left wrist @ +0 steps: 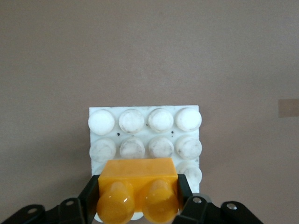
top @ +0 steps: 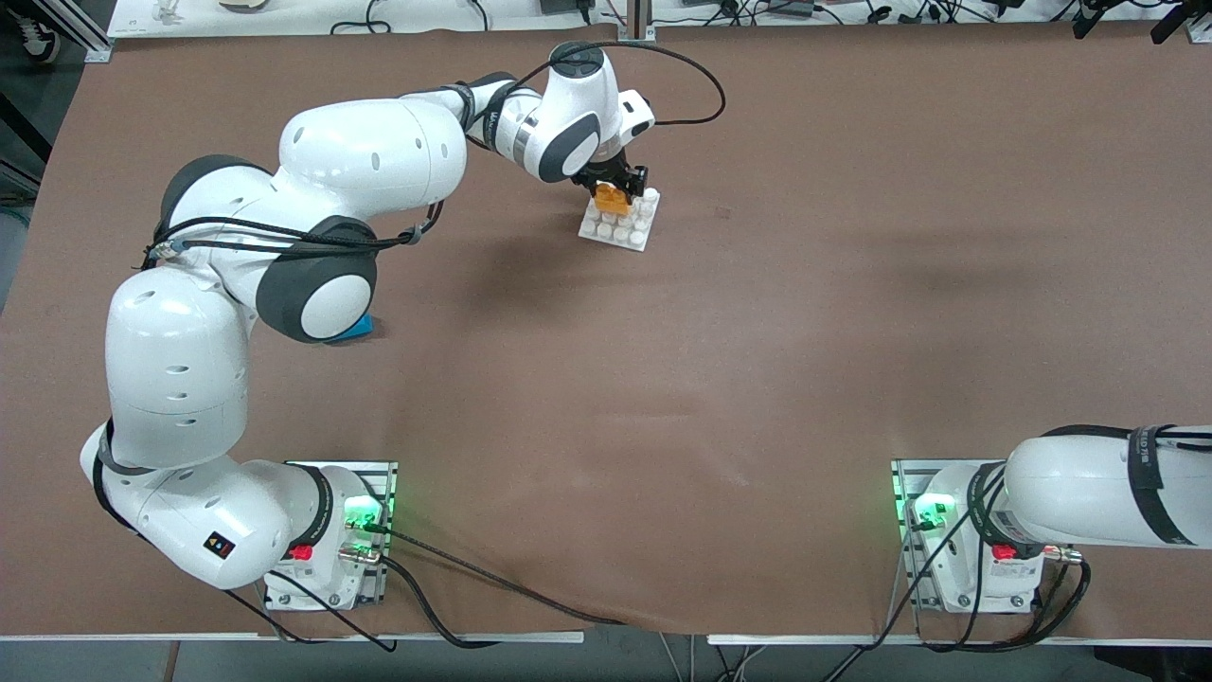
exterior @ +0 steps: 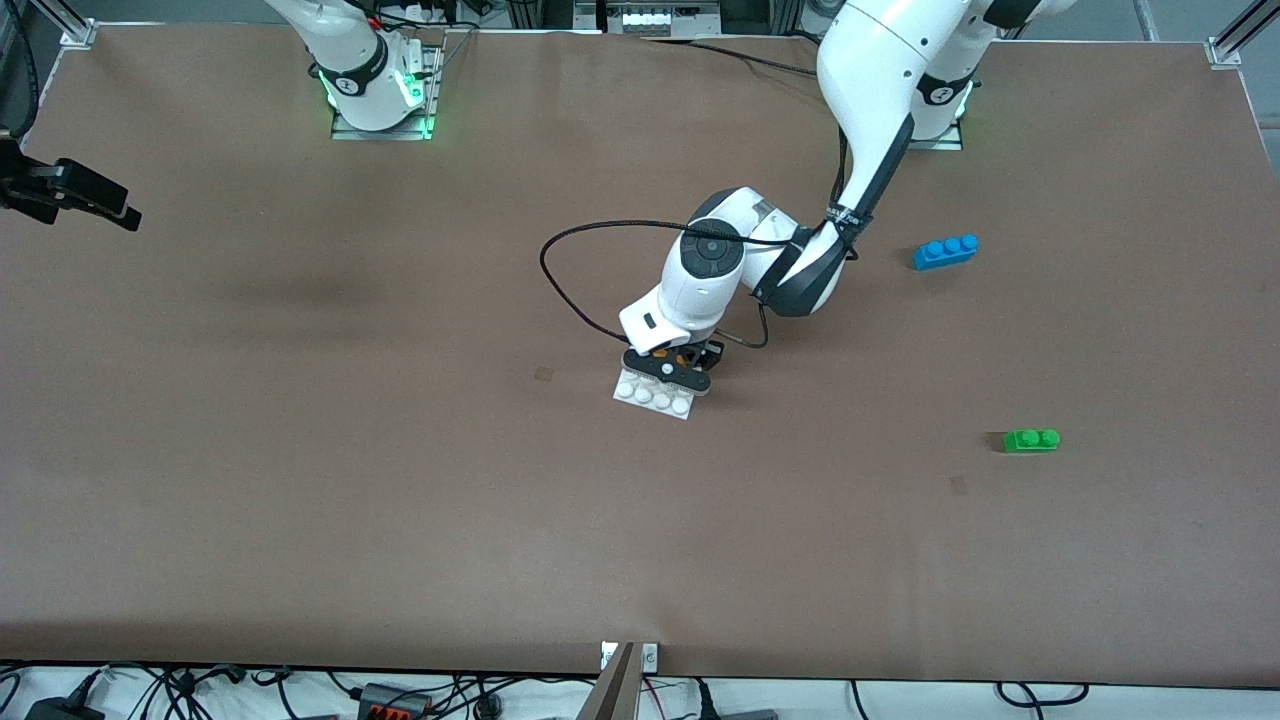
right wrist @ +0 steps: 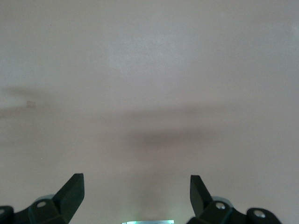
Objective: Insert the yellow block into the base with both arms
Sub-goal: 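Lower the yellow block onto the base studs with the left gripper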
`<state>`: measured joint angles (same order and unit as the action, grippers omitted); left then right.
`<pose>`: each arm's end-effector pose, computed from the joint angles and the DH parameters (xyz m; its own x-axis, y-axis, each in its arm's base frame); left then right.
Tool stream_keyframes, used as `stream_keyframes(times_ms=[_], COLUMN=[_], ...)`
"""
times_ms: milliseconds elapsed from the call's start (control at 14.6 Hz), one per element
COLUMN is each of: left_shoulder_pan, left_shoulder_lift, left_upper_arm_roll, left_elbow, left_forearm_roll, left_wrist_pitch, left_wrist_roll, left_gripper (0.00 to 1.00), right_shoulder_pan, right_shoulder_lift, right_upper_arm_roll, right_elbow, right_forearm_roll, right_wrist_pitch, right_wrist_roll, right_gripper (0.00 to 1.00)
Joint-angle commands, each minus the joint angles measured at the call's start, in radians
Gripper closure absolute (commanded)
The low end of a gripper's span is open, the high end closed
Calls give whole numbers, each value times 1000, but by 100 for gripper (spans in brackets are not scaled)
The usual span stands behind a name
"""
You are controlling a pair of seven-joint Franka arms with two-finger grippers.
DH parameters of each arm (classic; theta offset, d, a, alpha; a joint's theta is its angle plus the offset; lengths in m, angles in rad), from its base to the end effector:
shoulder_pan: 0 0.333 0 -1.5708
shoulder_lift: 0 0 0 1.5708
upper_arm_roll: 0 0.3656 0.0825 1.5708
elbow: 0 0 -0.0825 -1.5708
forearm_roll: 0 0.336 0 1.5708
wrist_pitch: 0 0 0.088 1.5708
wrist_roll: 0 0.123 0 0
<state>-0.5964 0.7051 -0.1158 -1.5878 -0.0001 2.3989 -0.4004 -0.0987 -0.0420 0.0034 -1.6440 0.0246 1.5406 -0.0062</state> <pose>0.5455 -0.4499 0.2873 0.9597 -0.2720 0.0710 -0.2786 -0.9539 0.1114 0.4839 -0.0431 0.6456 0.9942 -0.0881 -0.0612 -0.0897 -0.9957 -0.0248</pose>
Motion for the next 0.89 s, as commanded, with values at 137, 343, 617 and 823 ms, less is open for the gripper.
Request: stream_keyframes(times_ms=[137, 343, 617, 823], left_shoulder_pan=[-23, -25, -25, -26], left_shoulder_lift=[5, 1, 1, -1], left_upper_arm_roll=[19, 19, 18, 19], left_elbow=[-3, -21, -26, -31], left_forearm_roll=[20, 20, 22, 22], left_wrist_pitch=[16, 13, 11, 11], left_wrist_roll=[2, -2, -3, -3], left_gripper=[48, 48, 48, 48], right_shoulder_pan=[-7, -7, -9, -9], right_shoulder_lift=[-18, -18, -19, -18], right_upper_arm_roll=[10, 10, 10, 10], right_elbow=[-20, -20, -20, -20], right_forearm_roll=[-11, -11, -11, -11], right_wrist_pitch=[6, 6, 6, 6], right_wrist_roll=[5, 3, 3, 5], right_gripper=[0, 0, 0, 0])
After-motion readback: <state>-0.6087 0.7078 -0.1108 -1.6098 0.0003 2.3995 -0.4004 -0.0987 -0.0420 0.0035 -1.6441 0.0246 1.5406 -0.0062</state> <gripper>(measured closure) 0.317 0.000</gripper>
